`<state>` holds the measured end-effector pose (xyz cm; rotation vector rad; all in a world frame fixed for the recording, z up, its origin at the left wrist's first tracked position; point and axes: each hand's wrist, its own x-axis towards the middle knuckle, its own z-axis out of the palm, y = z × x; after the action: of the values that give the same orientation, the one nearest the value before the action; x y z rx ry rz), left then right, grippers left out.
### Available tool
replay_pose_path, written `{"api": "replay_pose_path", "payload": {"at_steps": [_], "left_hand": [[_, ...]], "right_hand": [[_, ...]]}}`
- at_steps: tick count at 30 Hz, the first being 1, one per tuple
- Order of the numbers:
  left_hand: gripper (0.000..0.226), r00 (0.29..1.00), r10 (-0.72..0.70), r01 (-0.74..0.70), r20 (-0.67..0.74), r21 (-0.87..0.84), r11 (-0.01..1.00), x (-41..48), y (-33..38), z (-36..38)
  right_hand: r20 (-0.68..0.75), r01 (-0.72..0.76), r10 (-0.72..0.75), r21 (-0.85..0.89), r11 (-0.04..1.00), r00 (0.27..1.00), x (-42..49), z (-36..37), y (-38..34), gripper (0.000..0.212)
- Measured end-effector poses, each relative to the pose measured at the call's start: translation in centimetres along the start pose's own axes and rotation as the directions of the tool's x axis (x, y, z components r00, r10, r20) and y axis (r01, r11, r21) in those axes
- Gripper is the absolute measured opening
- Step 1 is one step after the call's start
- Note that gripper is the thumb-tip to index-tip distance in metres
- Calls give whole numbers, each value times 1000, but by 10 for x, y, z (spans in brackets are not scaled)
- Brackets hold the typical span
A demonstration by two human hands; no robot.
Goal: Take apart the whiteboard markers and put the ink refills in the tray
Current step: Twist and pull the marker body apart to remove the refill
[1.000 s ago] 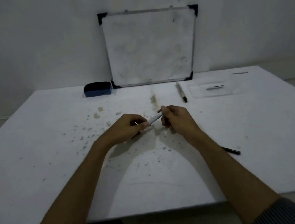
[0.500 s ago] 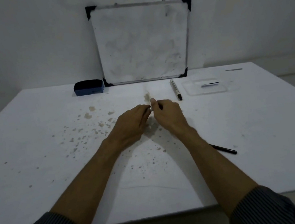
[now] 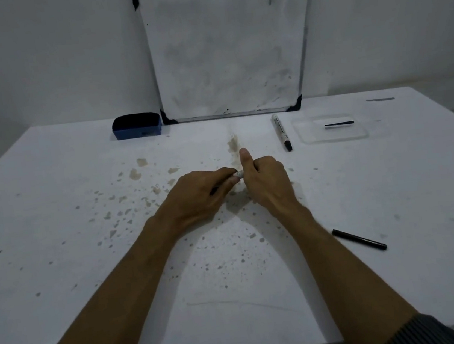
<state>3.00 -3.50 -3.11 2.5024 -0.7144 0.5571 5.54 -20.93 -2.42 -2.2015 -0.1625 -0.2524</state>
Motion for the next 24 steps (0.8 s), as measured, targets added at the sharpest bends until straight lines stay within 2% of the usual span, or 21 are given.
{"api": "replay_pose_path", "payload": {"at_steps": [2, 3, 5, 6, 7, 8, 9, 10, 12, 13, 15, 17, 19, 21, 22, 23, 24], "left_hand": [[50, 997, -64, 70, 51, -114, 991, 1, 4, -3], [42, 984, -128, 152, 123, -212, 965, 3, 7, -6], [30, 914, -222, 359, 340, -422, 832, 4, 9, -17], [31, 869, -235, 449, 436, -494, 744, 3, 9, -23], [35, 834, -235, 508, 500, -526, 682, 1, 9, -29], [37, 821, -240, 527, 518, -525, 668, -1, 9, -31], [39, 833, -250, 509, 493, -507, 696, -5, 10, -31], [40, 868, -260, 456, 423, -473, 754, -8, 12, -28], [42, 956, -220, 273, 193, -319, 907, -11, 15, -17], [44, 986, -148, 160, 79, -190, 969, -10, 14, -11], [44, 998, 9, -7, -54, 49, 999, -8, 11, -1], [44, 988, 95, -70, -119, 195, 978, -5, 10, 2], [46, 977, 131, -83, -169, 263, 961, -4, 9, 2], [51, 983, 89, -55, -159, 203, 978, -4, 9, 1], [53, 995, 16, -6, -98, 98, 995, -3, 10, -1], [54, 997, -79, 79, 2, -50, 996, -2, 12, -4], [51, 978, -163, 188, 131, -211, 959, -3, 15, -8]], "right_hand": [[-21, 67, -67, 41, 997, 998, -2, 0, 3, 65], [-46, 127, -124, 63, 990, 991, -4, -1, 5, 63], [-107, 295, -288, 51, 954, 951, -7, -3, 8, 61], [-125, 372, -365, 33, 928, 923, -8, -3, 8, 60], [-132, 440, -434, 17, 898, 891, -11, -3, 7, 59], [-126, 476, -471, 11, 879, 873, -14, -3, 6, 59], [-106, 463, -459, 13, 886, 882, -16, -3, 4, 61], [-68, 390, -387, 26, 921, 919, -17, -4, 1, 64], [25, 149, -149, 1, 989, 989, -18, -7, -5, 67], [54, 45, -43, -22, 999, 998, -17, -8, -7, 69], [57, -68, 68, -9, 998, 996, -12, -9, -6, 70], [60, -107, 104, 36, 994, 993, -7, -11, -5, 72], [72, -105, 102, 44, 993, 992, -5, -10, -3, 69], [22, -39, 38, 45, 998, 999, -9, -10, -6, 63], [-35, 79, -78, 27, 997, 996, -10, -8, -3, 61], [-77, 250, -254, -59, 966, 964, -11, -8, 1, 57], [-55, 376, -389, -163, 912, 920, -11, -10, 5, 51]]}}
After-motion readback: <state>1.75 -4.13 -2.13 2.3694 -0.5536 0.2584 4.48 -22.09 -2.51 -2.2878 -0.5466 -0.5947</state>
